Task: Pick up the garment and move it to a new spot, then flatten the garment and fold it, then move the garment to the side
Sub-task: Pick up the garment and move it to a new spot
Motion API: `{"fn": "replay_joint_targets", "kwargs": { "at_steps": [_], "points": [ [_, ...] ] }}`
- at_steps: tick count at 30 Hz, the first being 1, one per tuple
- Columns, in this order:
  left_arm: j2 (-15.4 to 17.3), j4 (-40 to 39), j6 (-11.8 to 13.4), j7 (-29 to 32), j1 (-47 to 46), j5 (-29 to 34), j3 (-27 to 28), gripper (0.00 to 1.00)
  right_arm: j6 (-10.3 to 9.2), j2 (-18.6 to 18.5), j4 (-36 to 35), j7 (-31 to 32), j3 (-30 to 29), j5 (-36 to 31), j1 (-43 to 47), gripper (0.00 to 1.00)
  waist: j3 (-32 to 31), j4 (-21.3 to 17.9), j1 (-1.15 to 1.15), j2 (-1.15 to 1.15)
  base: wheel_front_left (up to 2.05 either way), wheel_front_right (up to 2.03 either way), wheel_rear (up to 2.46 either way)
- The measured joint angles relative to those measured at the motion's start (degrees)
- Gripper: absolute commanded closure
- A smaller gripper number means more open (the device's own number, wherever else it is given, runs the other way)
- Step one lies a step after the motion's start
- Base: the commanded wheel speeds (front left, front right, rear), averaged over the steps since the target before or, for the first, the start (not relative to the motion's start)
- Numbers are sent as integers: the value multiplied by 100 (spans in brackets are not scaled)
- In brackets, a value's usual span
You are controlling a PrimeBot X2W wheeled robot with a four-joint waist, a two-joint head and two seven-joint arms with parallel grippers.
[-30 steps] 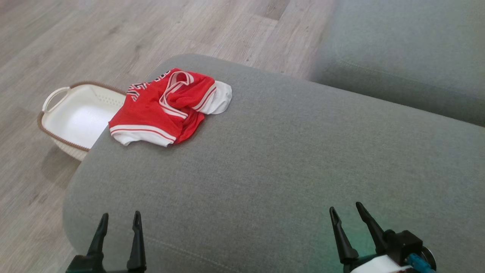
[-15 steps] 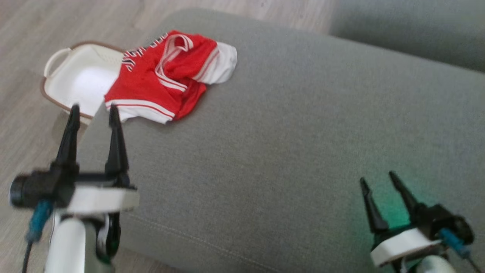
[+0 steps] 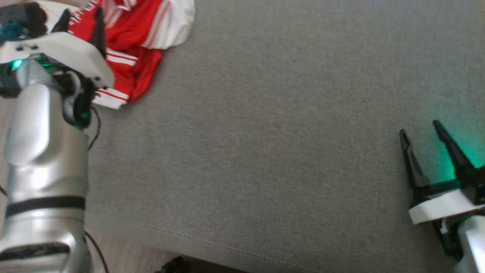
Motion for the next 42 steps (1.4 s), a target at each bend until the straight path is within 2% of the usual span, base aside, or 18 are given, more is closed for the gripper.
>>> {"fn": "replay_joint_targets", "kwargs": {
  "at_steps": [5,8,12,16,17,18,19,24,32,36,42],
  "points": [
    [302,1341,276,167,-511,-33,190,0,1,-203,-263,-15,-144,1,-177,0,396,-315,0,0,0,0,0],
    [330,1913,350,223,-655,-170,337,0,0,-279,-399,-20,-266,1,-214,0,577,-513,1,0,0,0,0],
    [335,2413,425,151,-728,-381,531,0,1,-256,-544,-49,-397,63,-240,0,767,-745,1,0,0,0,0],
    [477,2691,492,-40,-914,-423,582,0,1,-246,-626,-48,-409,98,-289,0,875,-927,1,0,0,0,0],
    [511,2739,492,-123,-934,-423,582,27,0,-245,-632,-48,-408,98,-288,0,884,-960,1,0,0,0,0],
    [530,2764,492,-230,-935,-421,573,94,1,-245,-632,-48,-410,97,-282,0,883,-983,1,0,0,0,0],
    [534,2791,476,-339,-936,-421,559,100,0,-245,-627,-48,-416,94,-274,0,870,-995,1,0,0,0,0],
    [541,2914,337,-779,-930,-321,420,100,0,-211,-573,-48,-449,52,-233,0,727,-983,1,0,0,0,0],
    [793,2686,-23,-1394,-1114,89,-104,100,1,248,-387,-48,-116,110,-185,0,78,-1021,0,0,0,0,0],
    [768,2403,-264,-1413,-1262,68,-298,100,0,646,-257,-47,45,220,-183,0,-412,-1131,0,0,0,0,0],
    [761,1774,-321,-1131,-1123,-315,-703,100,0,1085,-140,-48,291,253,-98,0,-1245,-1489,0,0,0,0,0]
  ]
}}
